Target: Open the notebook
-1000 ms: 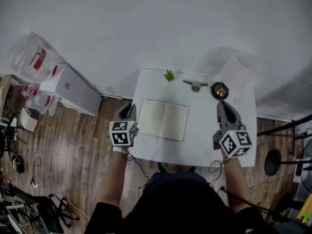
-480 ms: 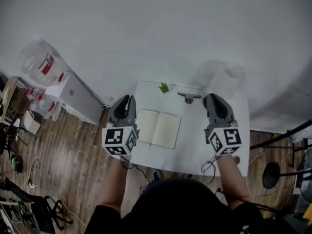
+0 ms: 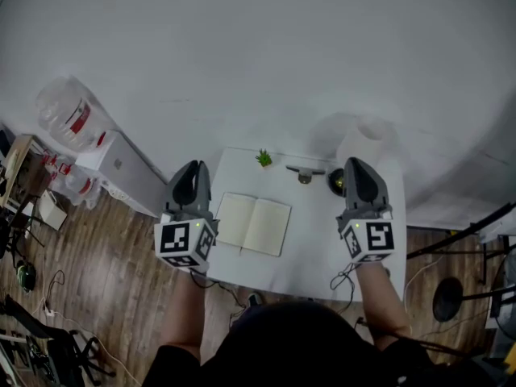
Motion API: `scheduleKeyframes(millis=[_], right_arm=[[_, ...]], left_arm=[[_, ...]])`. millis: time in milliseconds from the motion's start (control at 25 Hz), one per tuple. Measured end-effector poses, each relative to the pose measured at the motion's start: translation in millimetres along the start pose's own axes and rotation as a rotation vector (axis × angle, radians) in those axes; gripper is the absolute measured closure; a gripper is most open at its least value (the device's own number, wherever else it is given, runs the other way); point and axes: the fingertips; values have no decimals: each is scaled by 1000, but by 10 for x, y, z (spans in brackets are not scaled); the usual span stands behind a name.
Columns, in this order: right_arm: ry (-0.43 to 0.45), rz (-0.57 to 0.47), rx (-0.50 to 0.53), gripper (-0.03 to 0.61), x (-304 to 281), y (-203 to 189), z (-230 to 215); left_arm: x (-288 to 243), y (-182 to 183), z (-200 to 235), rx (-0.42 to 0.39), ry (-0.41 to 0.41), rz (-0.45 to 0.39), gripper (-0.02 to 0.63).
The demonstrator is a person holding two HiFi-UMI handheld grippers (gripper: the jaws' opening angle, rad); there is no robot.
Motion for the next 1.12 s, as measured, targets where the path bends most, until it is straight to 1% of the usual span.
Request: scheduleKeyframes(millis=[280,760,1120], right_arm=[[31,-8,-9,574,-68,-6,-32],[10,14,-35,574,-76,-156,-104],[9,17,-36,574,-152,-193,-159]], left_arm=[[-67,4,43,-12,21,-10,575],[-128,-126,-12,1,10,9,581],[-241,-185,-23,7,3,18,581]])
Point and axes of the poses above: the fingertips, and each gripper's own axes: x backward along the fingers, z to its left, y out of its top, and after that the axes turned 6 degrees about -z, right-handed
